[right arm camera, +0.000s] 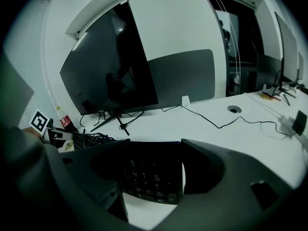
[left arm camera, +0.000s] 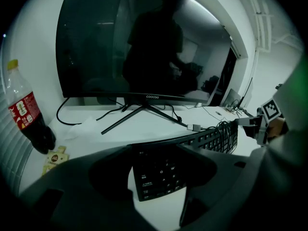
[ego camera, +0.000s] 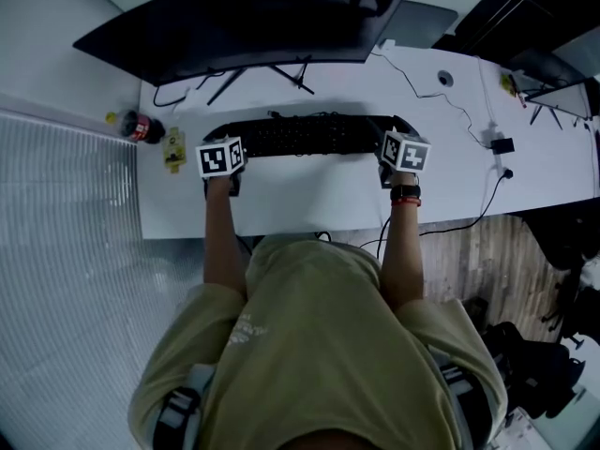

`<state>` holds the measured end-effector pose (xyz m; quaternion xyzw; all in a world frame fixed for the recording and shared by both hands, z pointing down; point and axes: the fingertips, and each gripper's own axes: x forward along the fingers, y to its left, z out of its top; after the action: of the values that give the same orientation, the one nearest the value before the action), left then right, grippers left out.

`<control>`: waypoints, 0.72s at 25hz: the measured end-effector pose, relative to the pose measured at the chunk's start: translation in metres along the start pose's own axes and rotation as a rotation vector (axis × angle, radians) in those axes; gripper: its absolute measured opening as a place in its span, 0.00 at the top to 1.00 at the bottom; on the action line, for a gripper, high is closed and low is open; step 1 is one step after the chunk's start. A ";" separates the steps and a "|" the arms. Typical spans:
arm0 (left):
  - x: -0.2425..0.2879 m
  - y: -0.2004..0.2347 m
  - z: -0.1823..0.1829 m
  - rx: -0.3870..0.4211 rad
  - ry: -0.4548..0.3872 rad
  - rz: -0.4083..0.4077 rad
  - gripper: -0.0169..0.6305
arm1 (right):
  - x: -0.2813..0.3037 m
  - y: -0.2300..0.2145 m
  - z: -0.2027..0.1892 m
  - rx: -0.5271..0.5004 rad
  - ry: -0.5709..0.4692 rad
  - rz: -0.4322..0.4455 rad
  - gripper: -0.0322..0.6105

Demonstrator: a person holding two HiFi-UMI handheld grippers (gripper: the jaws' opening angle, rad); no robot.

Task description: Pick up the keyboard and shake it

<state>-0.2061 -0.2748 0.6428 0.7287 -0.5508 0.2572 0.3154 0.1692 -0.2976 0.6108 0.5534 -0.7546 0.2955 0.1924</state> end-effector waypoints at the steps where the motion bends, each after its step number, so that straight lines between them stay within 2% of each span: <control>1: 0.000 0.001 0.003 0.004 -0.005 0.002 0.53 | 0.001 0.001 0.003 -0.003 -0.008 0.002 0.42; 7: 0.001 0.006 0.017 0.010 -0.052 0.008 0.53 | 0.004 0.005 0.018 -0.034 -0.067 0.008 0.42; 14: -0.003 0.009 0.025 -0.014 -0.138 0.013 0.53 | 0.001 0.012 0.046 -0.127 -0.165 0.023 0.42; 18: -0.008 0.006 0.027 0.011 -0.202 0.025 0.54 | -0.001 0.012 0.049 -0.156 -0.226 0.038 0.42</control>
<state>-0.2130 -0.2909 0.6203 0.7458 -0.5872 0.1896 0.2511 0.1601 -0.3269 0.5709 0.5519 -0.8027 0.1751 0.1429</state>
